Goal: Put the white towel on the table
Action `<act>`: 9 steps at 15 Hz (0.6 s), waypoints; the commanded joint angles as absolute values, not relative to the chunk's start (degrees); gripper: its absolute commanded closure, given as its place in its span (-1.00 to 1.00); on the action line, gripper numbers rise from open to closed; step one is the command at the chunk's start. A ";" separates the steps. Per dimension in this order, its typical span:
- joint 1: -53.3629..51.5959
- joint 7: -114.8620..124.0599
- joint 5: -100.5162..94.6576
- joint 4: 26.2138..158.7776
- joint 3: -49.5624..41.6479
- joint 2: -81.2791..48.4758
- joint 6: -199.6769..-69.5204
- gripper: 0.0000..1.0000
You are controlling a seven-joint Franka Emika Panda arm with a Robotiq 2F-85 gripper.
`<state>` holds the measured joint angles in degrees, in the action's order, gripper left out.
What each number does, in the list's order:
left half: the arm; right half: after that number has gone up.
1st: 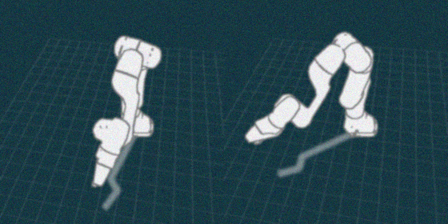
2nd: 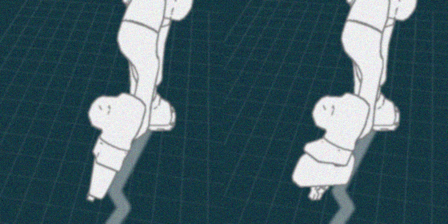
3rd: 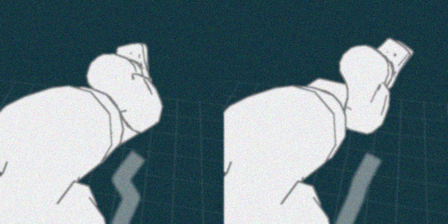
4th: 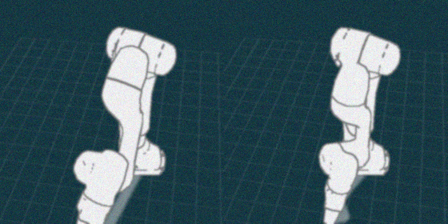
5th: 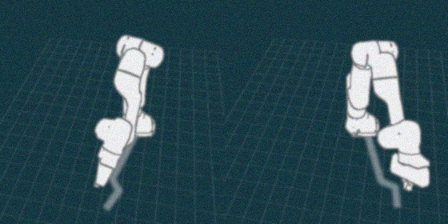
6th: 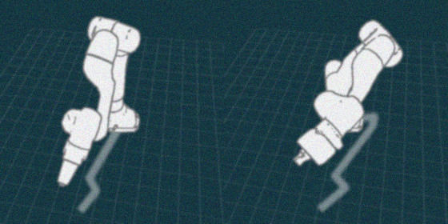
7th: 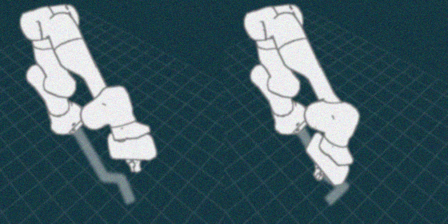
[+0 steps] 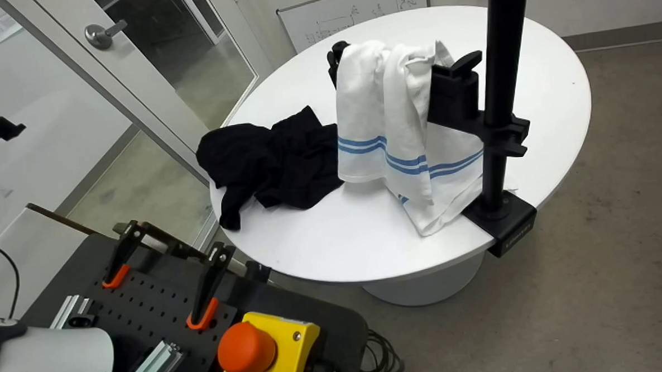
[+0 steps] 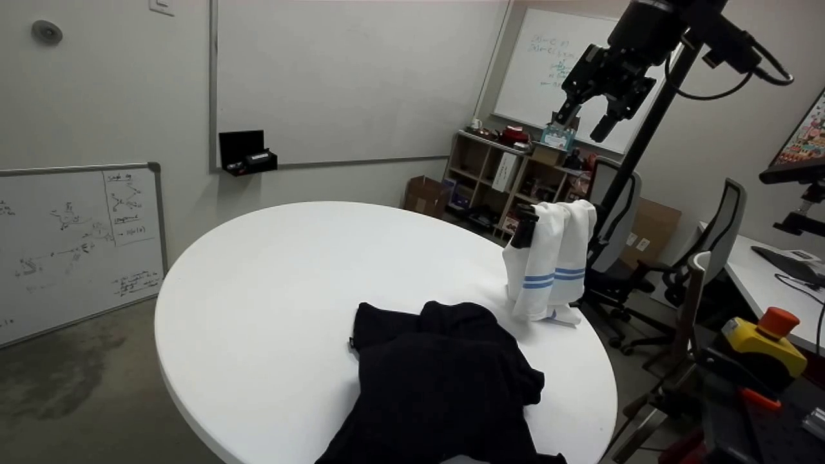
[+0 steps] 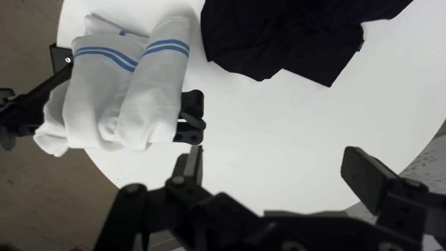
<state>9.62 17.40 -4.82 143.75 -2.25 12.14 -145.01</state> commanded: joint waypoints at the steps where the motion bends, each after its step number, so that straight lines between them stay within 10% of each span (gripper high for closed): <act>1: 11.82 17.85 -5.01 144.17 -5.05 8.38 -152.25 -1.00; 9: 15.63 22.28 -5.08 141.06 -10.89 -1.61 -161.47 -1.00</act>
<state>15.43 19.11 -4.79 143.42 -9.35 2.17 -159.21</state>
